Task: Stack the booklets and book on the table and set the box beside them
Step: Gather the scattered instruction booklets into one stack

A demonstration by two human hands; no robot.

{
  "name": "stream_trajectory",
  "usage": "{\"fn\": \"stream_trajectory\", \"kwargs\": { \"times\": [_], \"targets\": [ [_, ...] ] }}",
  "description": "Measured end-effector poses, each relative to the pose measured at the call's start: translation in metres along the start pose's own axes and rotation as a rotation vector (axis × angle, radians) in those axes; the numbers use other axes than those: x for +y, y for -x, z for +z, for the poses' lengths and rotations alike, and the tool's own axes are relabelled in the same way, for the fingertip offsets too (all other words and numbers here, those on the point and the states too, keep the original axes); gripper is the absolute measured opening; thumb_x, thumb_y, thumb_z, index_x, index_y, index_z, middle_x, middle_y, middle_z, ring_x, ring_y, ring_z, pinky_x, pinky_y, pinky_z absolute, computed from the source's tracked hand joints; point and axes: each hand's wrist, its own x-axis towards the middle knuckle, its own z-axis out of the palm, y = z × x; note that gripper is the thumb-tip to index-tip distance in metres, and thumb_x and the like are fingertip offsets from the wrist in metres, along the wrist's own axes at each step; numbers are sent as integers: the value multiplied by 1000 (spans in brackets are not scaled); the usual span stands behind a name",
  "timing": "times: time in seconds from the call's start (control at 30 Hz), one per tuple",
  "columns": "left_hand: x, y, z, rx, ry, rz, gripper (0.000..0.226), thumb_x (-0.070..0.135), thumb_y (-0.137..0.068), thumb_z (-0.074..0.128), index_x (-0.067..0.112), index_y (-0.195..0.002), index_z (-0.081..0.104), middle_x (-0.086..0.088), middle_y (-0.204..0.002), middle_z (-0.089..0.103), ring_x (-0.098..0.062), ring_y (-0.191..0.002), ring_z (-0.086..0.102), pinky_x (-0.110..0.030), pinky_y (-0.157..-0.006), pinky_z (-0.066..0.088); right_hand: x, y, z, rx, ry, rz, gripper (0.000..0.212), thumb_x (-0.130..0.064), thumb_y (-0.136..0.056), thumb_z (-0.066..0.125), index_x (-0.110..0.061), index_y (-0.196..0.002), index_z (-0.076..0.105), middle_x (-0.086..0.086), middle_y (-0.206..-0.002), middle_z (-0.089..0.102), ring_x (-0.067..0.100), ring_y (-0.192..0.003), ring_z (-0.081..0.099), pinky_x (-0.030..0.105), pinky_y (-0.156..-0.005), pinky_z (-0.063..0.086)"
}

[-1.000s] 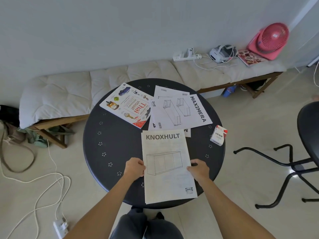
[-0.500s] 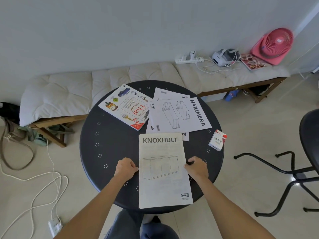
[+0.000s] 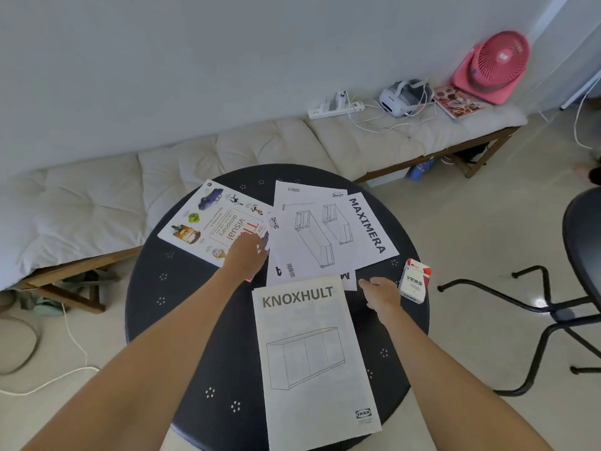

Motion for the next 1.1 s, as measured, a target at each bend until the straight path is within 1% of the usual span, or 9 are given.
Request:
{"fn": "stream_trajectory", "kwargs": {
  "times": [0.07, 0.17, 0.27, 0.37, 0.5, 0.63, 0.87, 1.0, 1.1],
  "targets": [
    [12, -18, -1, -11, -8, 51, 34, 20, -95, 49, 4, -124, 57, -14, -137, 48, -29, -127, 44, -36, -107, 33, -6, -7, 2, 14, -47, 33, 24, -26, -88, 58, -4, -94, 66, 12, -90, 55, 25, -85, 54, 51, -95, 52],
    [27, -49, -1, -38, -10, 94, 39, 21, -95, 51, 5, -130, 52, -13, -140, 45, -28, -130, 43, -38, -109, 33, -14, -18, 7, 54, -151, 98, 38, -22, -88, 59, 12, -105, 63, 12, -82, 53, 25, -78, 50, 52, -95, 51],
    [38, -78, 3, -82, -25, 120, 46, 21, -95, 51, 4, -137, 43, -12, -145, 40, -28, -133, 40, -38, -111, 33, -21, -29, 12, 79, -288, 174, 38, -18, -86, 61, 13, -108, 62, 12, -72, 55, 25, -77, 52, 53, -96, 50],
    [41, -103, 10, -128, -63, 136, 52, 23, -95, 52, 3, -140, 37, -14, -146, 40, -30, -134, 39, -38, -110, 33, -28, -41, 15, 87, -357, 240, 36, -15, -84, 62, 13, -107, 62, 23, -78, 63, 24, -76, 52, 51, -98, 49],
    [37, -129, 19, -163, -129, 123, 53, 30, -92, 56, 6, -136, 41, -13, -141, 44, -30, -129, 44, -42, -105, 39, -34, -53, 18, 99, -434, 313, 15, -13, -82, 68, 2, -86, 65, 9, -69, 60, 20, -69, 57, 43, -95, 53],
    [35, -143, 23, -142, -182, 138, 53, 37, -88, 61, 10, -132, 47, -13, -134, 47, -30, -123, 45, -43, -102, 43, -38, -61, 21, 81, -519, 381, 13, -9, -82, 70, 0, -84, 62, 13, -79, 63, 20, -72, 61, 34, -85, 56],
    [43, -158, 18, -117, -114, 136, 31, 24, -90, 61, 9, -117, 66, -11, -124, 64, -29, -109, 62, -34, -89, 50, -42, -73, 27, 60, -500, 377, 19, -9, -83, 70, -7, -71, 56, 9, -77, 61, 17, -67, 57, 34, -89, 51],
    [52, -165, 2, -40, -153, 91, 22, 27, -91, 57, 17, -102, 74, -4, -108, 71, -26, -97, 67, -39, -88, 54, -53, -75, 31, 90, -430, 302, 11, -17, -83, 69, -9, -80, 62, 22, -112, 68, 34, -103, 65, 43, -98, 50],
    [56, -172, -9, -60, -36, 101, 25, 18, -92, 53, 10, -102, 74, -10, -107, 73, -28, -92, 69, -33, -78, 55, -68, -71, 33, 56, -569, 263, 7, -10, -90, 59, -9, -83, 60, 24, -118, 65, 32, -96, 65, 41, -91, 55]
  ]
}}
